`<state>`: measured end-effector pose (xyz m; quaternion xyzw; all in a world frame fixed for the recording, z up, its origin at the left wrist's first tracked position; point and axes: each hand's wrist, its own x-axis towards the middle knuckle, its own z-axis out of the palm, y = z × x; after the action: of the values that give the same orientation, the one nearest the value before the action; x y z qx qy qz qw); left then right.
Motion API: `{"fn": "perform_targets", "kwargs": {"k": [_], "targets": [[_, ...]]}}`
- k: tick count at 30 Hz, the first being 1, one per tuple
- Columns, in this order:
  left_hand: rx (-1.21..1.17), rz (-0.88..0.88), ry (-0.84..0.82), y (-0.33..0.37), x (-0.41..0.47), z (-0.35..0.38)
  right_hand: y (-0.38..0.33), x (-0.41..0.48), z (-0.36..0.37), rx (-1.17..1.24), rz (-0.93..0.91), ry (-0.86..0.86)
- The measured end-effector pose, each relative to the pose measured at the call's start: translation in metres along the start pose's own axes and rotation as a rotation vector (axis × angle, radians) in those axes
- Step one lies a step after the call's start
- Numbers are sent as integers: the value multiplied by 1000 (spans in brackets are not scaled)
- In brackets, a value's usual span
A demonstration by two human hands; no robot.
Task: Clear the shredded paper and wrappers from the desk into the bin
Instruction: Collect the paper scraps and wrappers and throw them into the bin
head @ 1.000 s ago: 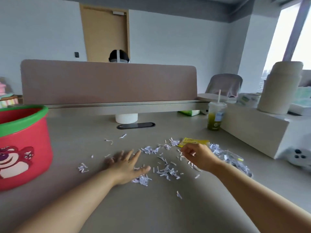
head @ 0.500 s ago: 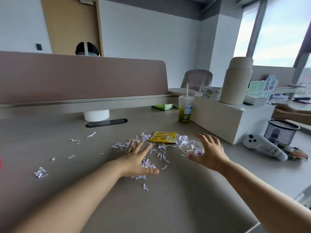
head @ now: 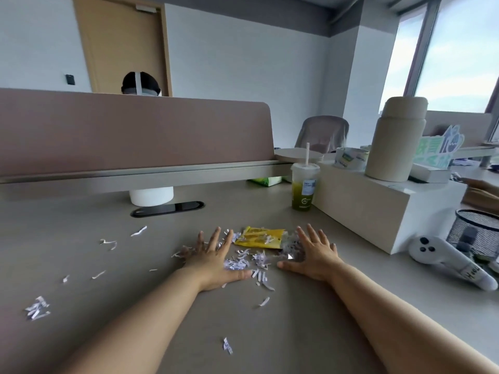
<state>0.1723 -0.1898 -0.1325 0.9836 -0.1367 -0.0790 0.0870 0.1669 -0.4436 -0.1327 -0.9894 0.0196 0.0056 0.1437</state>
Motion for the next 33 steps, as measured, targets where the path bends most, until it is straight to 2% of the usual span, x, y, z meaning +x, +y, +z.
{"fn": "perform_targets", "kwargs": {"k": [3, 8, 11, 18, 26, 33], "targets": [[15, 29, 41, 0, 6, 2, -6, 8, 4, -9, -40, 37], [-12, 76, 226, -1, 4, 7, -13, -1, 4, 30, -154, 141], [-57, 65, 282, 3, -2, 9, -23, -12, 6, -2, -204, 187], [46, 62, 335, 11, -26, 7, -56, -40, 8, -47, -205, 125], [-37, -1, 398, -14, -65, -15, -75, -42, -21, 139, -121, 44], [-193, 30, 547, -39, -98, -61, -149, -50, -48, 296, -293, 106]]}}
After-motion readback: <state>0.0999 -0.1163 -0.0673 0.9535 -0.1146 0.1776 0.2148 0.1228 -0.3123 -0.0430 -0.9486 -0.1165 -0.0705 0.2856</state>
